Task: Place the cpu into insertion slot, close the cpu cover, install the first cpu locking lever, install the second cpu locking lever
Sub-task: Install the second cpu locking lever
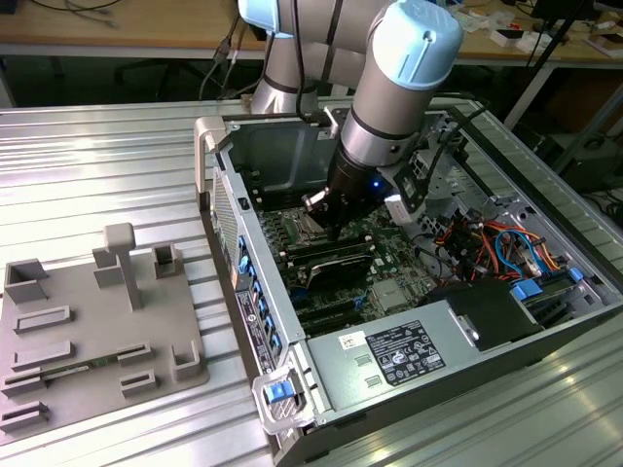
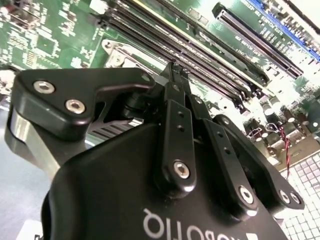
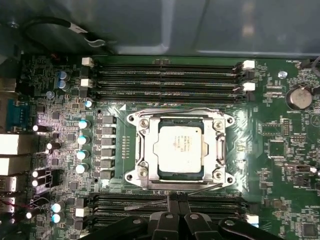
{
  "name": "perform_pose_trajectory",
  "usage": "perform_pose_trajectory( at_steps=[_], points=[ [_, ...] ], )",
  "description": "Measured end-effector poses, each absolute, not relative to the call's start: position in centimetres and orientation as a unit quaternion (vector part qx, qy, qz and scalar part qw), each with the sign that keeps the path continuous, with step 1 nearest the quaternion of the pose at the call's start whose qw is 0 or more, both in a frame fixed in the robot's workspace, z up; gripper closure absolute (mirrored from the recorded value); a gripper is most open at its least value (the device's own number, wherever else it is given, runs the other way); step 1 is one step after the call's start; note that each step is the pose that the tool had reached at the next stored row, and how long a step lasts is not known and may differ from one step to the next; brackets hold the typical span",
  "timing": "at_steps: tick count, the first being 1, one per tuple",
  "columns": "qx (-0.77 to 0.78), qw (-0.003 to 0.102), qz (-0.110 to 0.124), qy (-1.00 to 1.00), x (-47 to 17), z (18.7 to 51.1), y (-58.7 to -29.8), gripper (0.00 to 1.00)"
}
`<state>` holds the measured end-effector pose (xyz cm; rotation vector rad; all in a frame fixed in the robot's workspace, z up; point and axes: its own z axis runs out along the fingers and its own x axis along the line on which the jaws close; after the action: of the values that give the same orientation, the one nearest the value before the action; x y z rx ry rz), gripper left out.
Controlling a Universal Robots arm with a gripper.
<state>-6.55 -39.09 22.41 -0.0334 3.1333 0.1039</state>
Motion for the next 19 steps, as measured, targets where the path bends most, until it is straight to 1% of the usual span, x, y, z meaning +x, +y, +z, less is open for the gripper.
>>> perform_pose_trajectory(
  at_steps=[13, 19],
  points=[
    [-0.012, 0.003, 0.033, 0.999, -9.7, 21.3, -38.8, 0.89],
    [-0.021, 0.003, 0.033, 0.999, -9.8, 21.1, -38.7, 0.89]
  ],
)
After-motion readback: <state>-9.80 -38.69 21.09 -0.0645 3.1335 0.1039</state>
